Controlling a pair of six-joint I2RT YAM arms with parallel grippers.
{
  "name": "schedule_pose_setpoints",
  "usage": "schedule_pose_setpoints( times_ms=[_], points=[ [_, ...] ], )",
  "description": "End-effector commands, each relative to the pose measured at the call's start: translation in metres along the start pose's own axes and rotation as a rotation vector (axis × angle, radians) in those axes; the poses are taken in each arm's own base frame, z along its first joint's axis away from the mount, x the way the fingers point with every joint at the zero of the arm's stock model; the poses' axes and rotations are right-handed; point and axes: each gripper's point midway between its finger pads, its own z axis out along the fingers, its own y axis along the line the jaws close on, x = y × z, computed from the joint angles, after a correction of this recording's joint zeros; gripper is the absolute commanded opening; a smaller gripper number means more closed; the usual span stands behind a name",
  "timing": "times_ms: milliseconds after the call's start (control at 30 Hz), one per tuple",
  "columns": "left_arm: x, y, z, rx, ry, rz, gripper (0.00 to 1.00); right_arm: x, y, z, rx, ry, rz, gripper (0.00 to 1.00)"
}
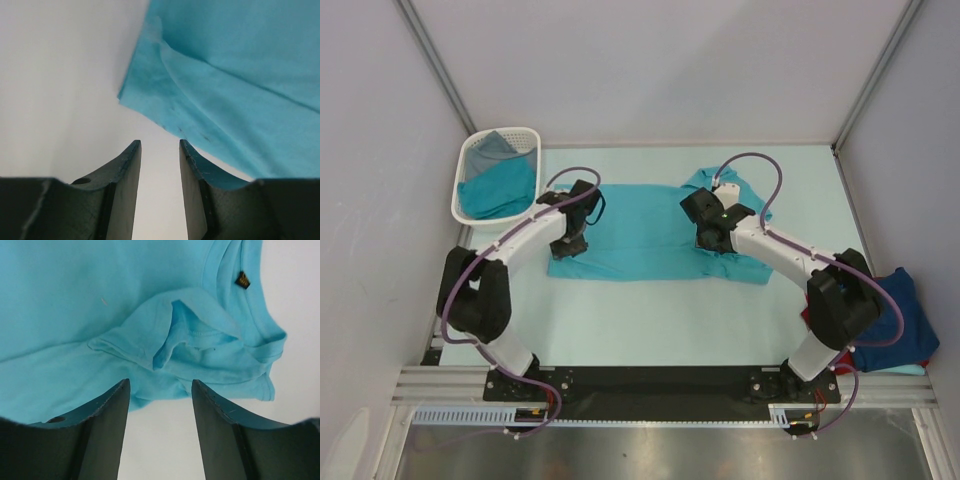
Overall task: Fold and stack the t-shirts
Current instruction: Fold the flattened tshirt in 1/3 of the way
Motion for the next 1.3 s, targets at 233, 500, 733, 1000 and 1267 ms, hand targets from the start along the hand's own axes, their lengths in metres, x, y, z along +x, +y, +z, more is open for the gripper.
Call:
schedule_pose_setpoints(
  times_ms=[233,500,733,1000,1267],
  points=[
    [0.023,-0.023,0.014,0.022,0.047,0.044,0.42,0.004,0.005,-0.004,-0.025,0.005,0.013,0.57],
    [0.018,-0.025,0.037,-0.014,0.115,0.045,0.41,-0.006,0.002,-0.018,-0.034,-0.021,0.023,0.56],
    [0.027,-0.027,0.058,-0.038,0.181,0.075,0.39,-0.008,-0.003,-0.023,-0.024,-0.032,0.024,0.57],
    [0.035,-0.024,0.068,-0.028,0.214,0.074,0.39,-0.007,-0.010,-0.026,-0.012,-0.038,0.021,0.56],
    [0.010,-0.023,0.031,0.045,0.087,0.031,0.39,-0.006,-0.009,-0.024,-0.016,-0.041,0.009,0.48]
  ],
)
